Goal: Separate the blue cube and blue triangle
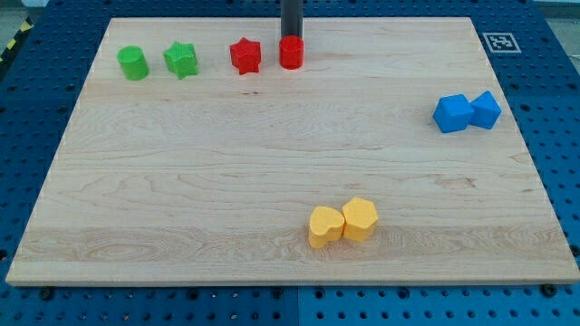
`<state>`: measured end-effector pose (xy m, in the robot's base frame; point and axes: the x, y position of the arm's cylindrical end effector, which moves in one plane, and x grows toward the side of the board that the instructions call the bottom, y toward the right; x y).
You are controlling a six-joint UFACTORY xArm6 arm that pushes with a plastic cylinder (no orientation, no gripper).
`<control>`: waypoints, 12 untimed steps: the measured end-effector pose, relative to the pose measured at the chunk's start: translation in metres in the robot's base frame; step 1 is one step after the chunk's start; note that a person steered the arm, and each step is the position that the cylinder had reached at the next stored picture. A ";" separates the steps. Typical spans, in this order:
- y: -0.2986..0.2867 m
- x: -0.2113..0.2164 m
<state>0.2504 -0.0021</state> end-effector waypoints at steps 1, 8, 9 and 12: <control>0.000 0.014; 0.344 0.109; 0.316 0.138; 0.237 0.152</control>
<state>0.4022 0.2351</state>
